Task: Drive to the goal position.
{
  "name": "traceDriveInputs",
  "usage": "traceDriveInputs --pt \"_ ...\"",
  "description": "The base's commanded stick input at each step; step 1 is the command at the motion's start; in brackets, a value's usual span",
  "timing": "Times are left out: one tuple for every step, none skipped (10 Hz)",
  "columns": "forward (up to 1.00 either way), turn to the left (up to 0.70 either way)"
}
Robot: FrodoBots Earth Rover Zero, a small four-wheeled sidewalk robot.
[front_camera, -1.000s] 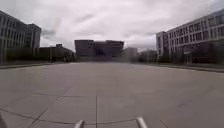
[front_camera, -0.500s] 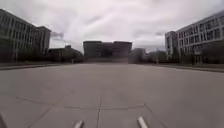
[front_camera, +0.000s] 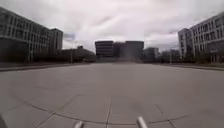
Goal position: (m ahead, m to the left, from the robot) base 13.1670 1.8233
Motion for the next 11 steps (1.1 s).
traceDriveInputs --pt "1.0 0.0" --pt "1.0 0.0" --pt "1.0 0.0" --pt "1.0 0.0" --pt "1.0 0.27" --pt "1.0 0.35" --pt "1.0 0.4" --pt "1.0 0.4" --pt "1.0 0.36" --pt "1.0 0.14" --pt "1.0 0.0"
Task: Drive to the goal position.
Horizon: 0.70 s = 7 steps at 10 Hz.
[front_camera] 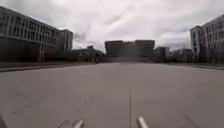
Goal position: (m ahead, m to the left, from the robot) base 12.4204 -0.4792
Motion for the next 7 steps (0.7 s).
traceDriveInputs --pt "1.0 0.0" --pt "1.0 0.0" --pt "1.0 0.0" --pt "1.0 0.0" --pt "1.0 0.0" --pt "1.0 0.0" --pt "1.0 0.0"
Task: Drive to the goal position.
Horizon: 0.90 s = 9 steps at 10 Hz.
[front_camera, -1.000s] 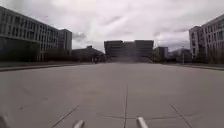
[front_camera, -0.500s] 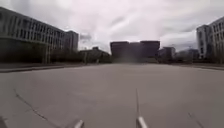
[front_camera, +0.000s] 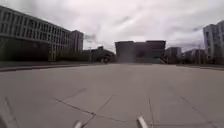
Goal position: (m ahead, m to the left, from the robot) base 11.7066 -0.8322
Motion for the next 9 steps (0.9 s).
traceDriveInputs --pt "1.0 0.0" --pt "1.0 0.0" --pt "1.0 0.0" --pt "1.0 0.0" --pt "1.0 0.0" --pt "1.0 0.0" --pt "1.0 0.0" --pt "1.0 0.0" --pt "1.0 0.0"
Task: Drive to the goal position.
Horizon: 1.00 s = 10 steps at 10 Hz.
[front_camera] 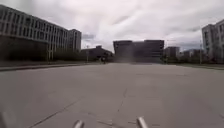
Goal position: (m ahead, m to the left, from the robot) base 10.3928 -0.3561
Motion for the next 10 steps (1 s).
traceDriveInputs --pt "1.0 0.0" --pt "1.0 0.0" --pt "1.0 0.0" --pt "1.0 0.0" --pt "1.0 0.0" --pt "1.0 0.0" --pt "1.0 0.0" --pt "1.0 0.0" --pt "1.0 0.0" --pt "1.0 0.0"
